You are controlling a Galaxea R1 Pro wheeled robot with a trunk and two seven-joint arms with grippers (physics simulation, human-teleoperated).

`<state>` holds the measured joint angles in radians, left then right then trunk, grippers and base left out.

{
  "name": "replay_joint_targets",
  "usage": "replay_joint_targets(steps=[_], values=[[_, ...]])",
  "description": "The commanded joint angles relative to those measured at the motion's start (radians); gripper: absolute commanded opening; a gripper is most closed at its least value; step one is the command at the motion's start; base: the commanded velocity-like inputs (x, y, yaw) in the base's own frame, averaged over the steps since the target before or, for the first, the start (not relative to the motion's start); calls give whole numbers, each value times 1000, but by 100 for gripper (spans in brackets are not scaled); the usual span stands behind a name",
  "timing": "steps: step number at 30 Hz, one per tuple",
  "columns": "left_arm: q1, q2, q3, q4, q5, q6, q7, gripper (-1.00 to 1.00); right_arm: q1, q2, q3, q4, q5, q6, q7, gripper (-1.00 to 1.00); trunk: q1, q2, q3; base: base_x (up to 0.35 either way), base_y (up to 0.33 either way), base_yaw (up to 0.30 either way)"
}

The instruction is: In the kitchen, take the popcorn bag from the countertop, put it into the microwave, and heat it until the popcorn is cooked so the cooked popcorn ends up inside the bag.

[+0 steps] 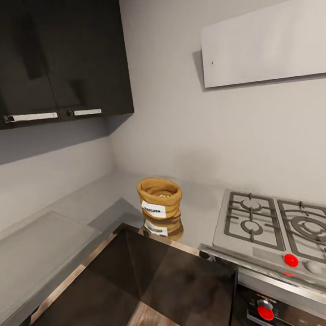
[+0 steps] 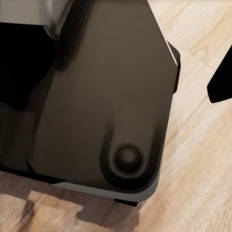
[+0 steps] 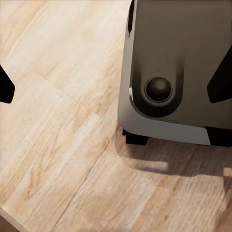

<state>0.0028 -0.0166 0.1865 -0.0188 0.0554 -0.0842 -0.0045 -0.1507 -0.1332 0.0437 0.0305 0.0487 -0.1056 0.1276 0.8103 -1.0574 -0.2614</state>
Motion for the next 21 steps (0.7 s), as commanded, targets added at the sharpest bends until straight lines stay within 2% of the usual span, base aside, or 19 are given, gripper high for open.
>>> replay_joint_targets(steps=[1, 6, 8, 15, 21], values=[[0, 1, 3, -1, 5, -2, 0, 100, -1, 0, 4, 3, 5, -6, 1, 100, 0, -1, -1, 0, 0, 0], [0, 2, 27, -1, 3, -10, -2, 100, -1, 0, 4, 3, 5, -6, 1, 100, 0, -1, -1, 0, 0, 0], [0, 2, 29, -1, 3, -12, -3, 100, -2, 0, 4, 3, 5, -6, 1, 100, 0, -1, -1, 0, 0, 0], [0, 1, 30, -1, 3, -11, -2, 100, -1, 0, 4, 3, 5, -6, 1, 100, -27, 48, 21, 0, 0, 0], [0, 1, 34, -1, 3, -12, -2, 100, -2, 0, 4, 3, 5, -6, 1, 100, -27, 48, 21, 0, 0, 0]])
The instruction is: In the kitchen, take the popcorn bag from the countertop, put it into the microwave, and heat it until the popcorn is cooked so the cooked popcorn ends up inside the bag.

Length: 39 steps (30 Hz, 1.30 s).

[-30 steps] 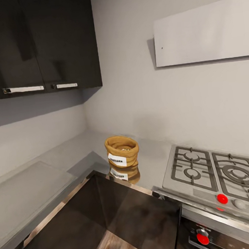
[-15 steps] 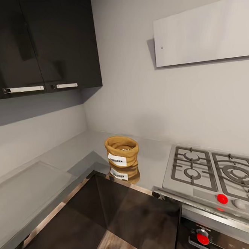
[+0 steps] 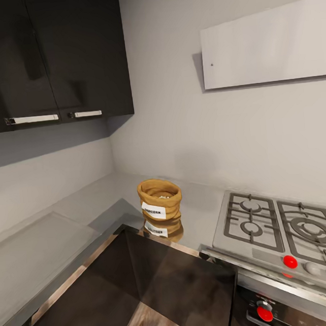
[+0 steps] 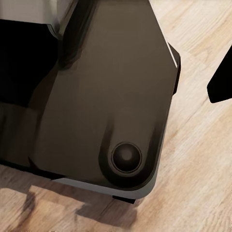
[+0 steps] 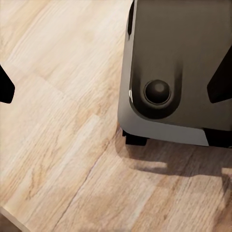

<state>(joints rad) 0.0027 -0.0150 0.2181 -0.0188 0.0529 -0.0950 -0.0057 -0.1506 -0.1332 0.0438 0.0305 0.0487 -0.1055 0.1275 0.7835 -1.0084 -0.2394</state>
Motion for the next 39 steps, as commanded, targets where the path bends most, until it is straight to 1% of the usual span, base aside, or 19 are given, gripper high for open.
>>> replay_joint_targets(steps=[1, 9, 17, 32, 34, 36, 38, 39], values=[[0, 0, 3, -1, 5, -2, -1, 100, -2, 0, 4, 3, 5, -6, 1, 100, 0, -1, -1, 0, 0, 0], [0, -1, 3, -1, 5, -2, -4, 100, -2, 0, 4, 3, 5, -7, 1, 100, 0, -1, -1, 6, 0, 0], [0, -1, 3, 0, 6, -1, -5, 100, -1, 0, 5, 3, 5, -6, 1, 100, 0, -1, -1, 175, 0, 0], [0, -2, 4, 0, 8, 0, 1, 100, -2, -1, 5, 3, 5, 4, 1, 100, 0, -1, -1, 5, 0, 0], [0, -2, 5, 0, 8, 0, 1, 100, -2, -8, 14, 0, 12, 5, 4, 100, 0, -1, -1, 0, 0, 0], [0, -3, 5, -1, 8, 0, 1, 100, -2, -9, 26, -8, 18, 6, 8, 100, 0, -1, -1, 0, 0, 0], [0, -2, 6, -1, 8, 0, 1, 100, -2, -5, 73, -25, 21, 7, 13, 100, 0, -1, -1, 0, 0, 0], [0, -2, 6, -1, 8, 0, 1, 100, -3, 0, 118, -58, 27, 10, 15, 100, 0, -1, -1, 0, 0, 0]])
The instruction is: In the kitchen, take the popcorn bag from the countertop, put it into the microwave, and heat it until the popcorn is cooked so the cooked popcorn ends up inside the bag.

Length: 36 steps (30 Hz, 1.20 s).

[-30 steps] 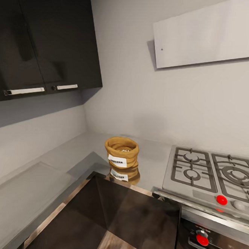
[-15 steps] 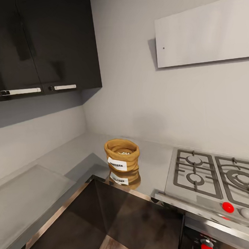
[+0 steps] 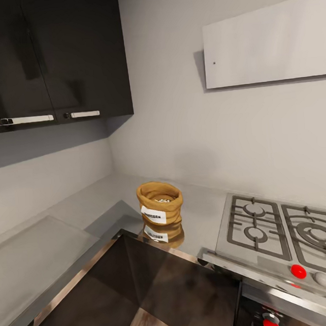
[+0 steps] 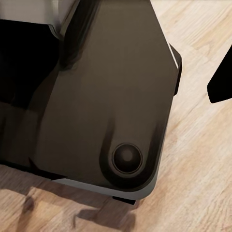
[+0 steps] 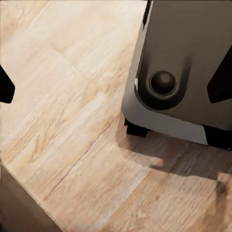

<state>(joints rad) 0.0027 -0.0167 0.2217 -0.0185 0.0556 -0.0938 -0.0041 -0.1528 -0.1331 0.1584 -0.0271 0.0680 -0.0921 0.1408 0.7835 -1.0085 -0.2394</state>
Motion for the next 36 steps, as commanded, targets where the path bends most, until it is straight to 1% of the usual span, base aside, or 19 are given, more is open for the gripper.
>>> replay_joint_targets(steps=[1, 3, 4, 6, 9, 11, 12, 13, 14, 16, 19, 20, 21, 22, 26, 28, 29, 31, 36], values=[[0, 0, 2, -1, 6, -1, 0, 100, 0, 3, 53, -53, 21, 12, 3, 100, 0, -1, -1, 0, 0, 0], [0, 0, 2, -1, 6, -1, 0, 100, -1, 8, 111, -139, 40, 74, 5, 100, 0, -1, -1, 0, 0, 0], [0, 0, 2, -1, 6, -1, 0, 100, -1, 18, 134, -208, 47, 135, 5, 100, 0, -1, -1, 0, 0, 0], [0, 0, 2, -1, 6, -1, 0, 100, -1, 28, 150, -321, 52, 224, 6, 100, 0, -1, -1, 0, 0, 0], [0, 0, 2, -1, 6, -1, 0, 100, -1, 35, 160, -523, 54, 365, 7, 100, 0, -1, -1, 0, 0, 0], [0, 0, 2, -1, 6, -1, 0, 100, 0, 36, 162, -686, 52, 480, 12, 100, 0, -1, -1, 0, 0, 0], [0, -1, 2, -1, 6, -1, 0, 100, -1, 36, 163, -873, 50, 602, 29, 100, 0, -1, -1, 0, 0, 0], [0, -1, 2, -1, 6, -1, 0, 100, -1, 36, 164, -954, 49, 658, 41, 100, 0, -1, -1, 0, 0, 0], [0, -2, 2, -1, 6, -1, 0, 100, -1, 41, 164, -1069, 48, 742, 60, 100, 0, -1, -1, 0, 0, 0], [0, -2, 1, -1, 6, -1, 0, 100, -1, 51, 164, -1234, 48, 875, 84, 100, 0, -1, -1, 0, 0, 0], [0, -2, 1, -1, 6, -2, 0, 100, -1, 70, 164, -1422, 49, 1043, 102, 100, 0, -1, -1, 0, 0, 0], [0, -2, 1, -1, 6, -2, 0, 100, -1, 79, 164, -1459, 49, 1080, 107, 100, 0, -1, -1, 0, 0, 0], [0, -2, 1, -1, 6, -2, 1, 100, -2, 97, 164, -1492, 49, 1118, 112, 100, 0, -1, -1, 0, 0, 0], [0, -3, 1, 0, 6, -2, 1, 100, -1, 110, 164, -1505, 49, 1133, 115, 100, 0, -1, -1, 0, 0, 0], [-1, -3, 1, 0, 6, -2, 1, 100, -2, 166, 164, -1526, 49, 1139, 119, 100, 0, -1, -1, 0, 0, 0], [0, -3, 1, 0, 6, -3, 1, 100, -46, 236, 164, -1527, 49, 1139, 120, 100, 0, -1, -1, 0, 0, 0], [0, -3, 0, 0, 6, -3, 1, 100, -126, 294, 164, -1527, 49, 1139, 120, 100, 0, -1, -1, 0, 0, 0], [0, -3, 1, 0, 6, -2, 1, 100, -202, 308, 164, -1526, 49, 1139, 119, 100, 0, -1, -1, 0, 0, 0], [0, -4, 1, 0, 6, -1, 1, 100, -368, 308, 155, -1524, 51, 1139, 114, 100, 0, -1, -1, 0, 0, 0]])
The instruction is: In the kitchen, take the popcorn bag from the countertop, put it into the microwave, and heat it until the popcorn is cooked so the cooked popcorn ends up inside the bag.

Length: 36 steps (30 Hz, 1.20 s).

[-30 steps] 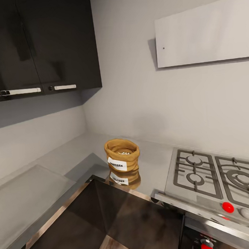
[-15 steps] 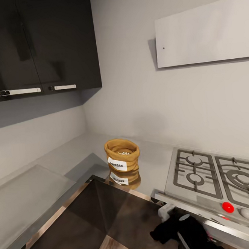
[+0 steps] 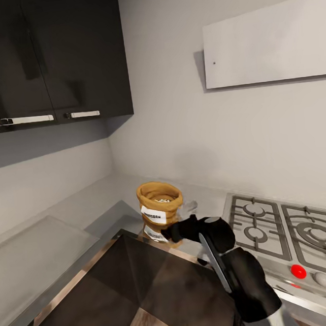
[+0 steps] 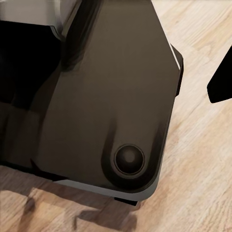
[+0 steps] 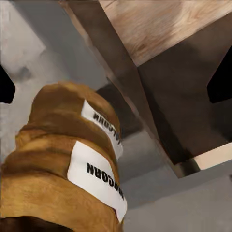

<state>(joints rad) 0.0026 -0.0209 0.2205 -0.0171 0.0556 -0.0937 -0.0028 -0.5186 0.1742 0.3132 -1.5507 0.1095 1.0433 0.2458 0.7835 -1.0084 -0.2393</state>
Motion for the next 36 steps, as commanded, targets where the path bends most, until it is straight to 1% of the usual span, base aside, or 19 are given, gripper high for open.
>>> replay_joint_targets(steps=[1, 2, 7, 8, 9, 10, 11, 13, 14, 15, 16, 17, 18, 21, 23, 25, 26, 30, 36], values=[[0, 0, 2, -1, 6, -1, 0, 100, -40, 0, -8, 0, 10, 4, 6, 100, 0, -1, -1, 0, 0, 0], [0, 0, 1, -1, 6, -1, 0, 100, -63, 0, -19, 0, 10, 4, 5, 100, 0, -1, -1, 0, 0, 0], [0, -1, 2, -2, 6, -1, 0, 100, -159, 0, -128, 0, 11, 4, 4, 100, 0, -1, -1, 0, 0, 0], [0, -1, 2, -2, 6, -1, 0, 100, -183, -20, -146, 0, 12, 4, 4, 100, 0, -1, -1, 0, 0, 0], [0, -1, 1, -2, 6, -1, 0, 100, -205, -50, -163, 0, 12, 4, 4, 100, 0, -1, -1, 0, 0, 0], [0, -1, 1, -2, 6, -1, 0, 100, -223, -70, -172, 0, 11, 4, 4, 100, 0, -1, -1, 0, 0, 0], [0, -1, 1, -1, 6, -1, 0, 100, -266, -104, -180, 2, 7, 4, 4, 100, 0, -1, -1, 0, 0, 0], [0, -1, 2, -1, 6, -1, 0, 100, -347, -148, -203, 13, 3, 4, 4, 100, 0, -1, -1, 0, 0, 0], [-1, -1, 2, -2, 6, -1, 0, 100, -399, -160, -218, 35, 2, 4, 3, 100, 0, -1, -1, 0, 0, 0], [0, -1, 2, -2, 6, -1, 0, 100, -437, -164, -225, 65, 2, 4, 2, 100, 0, -1, -1, 0, 0, 0], [0, -1, 2, -3, 6, -1, 0, 100, -496, -164, -232, 136, 1, 4, 1, 100, 0, -1, -1, 0, 0, 0], [0, -1, 2, -3, 6, -1, 0, 100, -534, -163, -234, 200, 0, 4, -1, 100, 0, -1, -1, 0, 0, 0], [0, -1, 1, -3, 6, -1, 0, 100, -590, -161, -236, 321, 1, 4, -2, 100, 0, -1, -1, 0, 0, 0], [0, 1, 2, -3, 6, -1, 0, 100, -708, -156, -238, 594, 2, 4, -1, 100, 0, -1, -1, 0, 0, 0], [0, 1, 2, -3, 6, -1, 0, 100, -715, -155, -233, 524, 5, 4, 0, 100, 0, -1, -1, 0, 0, 0], [0, 1, 2, -3, 6, -1, 0, 100, -717, -149, -228, 361, 0, 4, 0, 100, 0, -1, -1, 0, 0, 0], [0, 1, 2, -3, 6, -1, 0, 100, -718, -145, -228, 348, -3, 4, 1, 100, 0, -1, -1, 0, 0, 0], [0, 1, 2, -3, 6, -1, 0, 100, -722, -136, -227, 337, -8, 4, 6, 100, 0, -1, -1, 0, 0, 0], [0, 1, 2, -3, 5, -2, -2, 100, -722, -135, -227, 418, -9, 4, 12, 100, 0, -1, -1, 0, 0, 0]])
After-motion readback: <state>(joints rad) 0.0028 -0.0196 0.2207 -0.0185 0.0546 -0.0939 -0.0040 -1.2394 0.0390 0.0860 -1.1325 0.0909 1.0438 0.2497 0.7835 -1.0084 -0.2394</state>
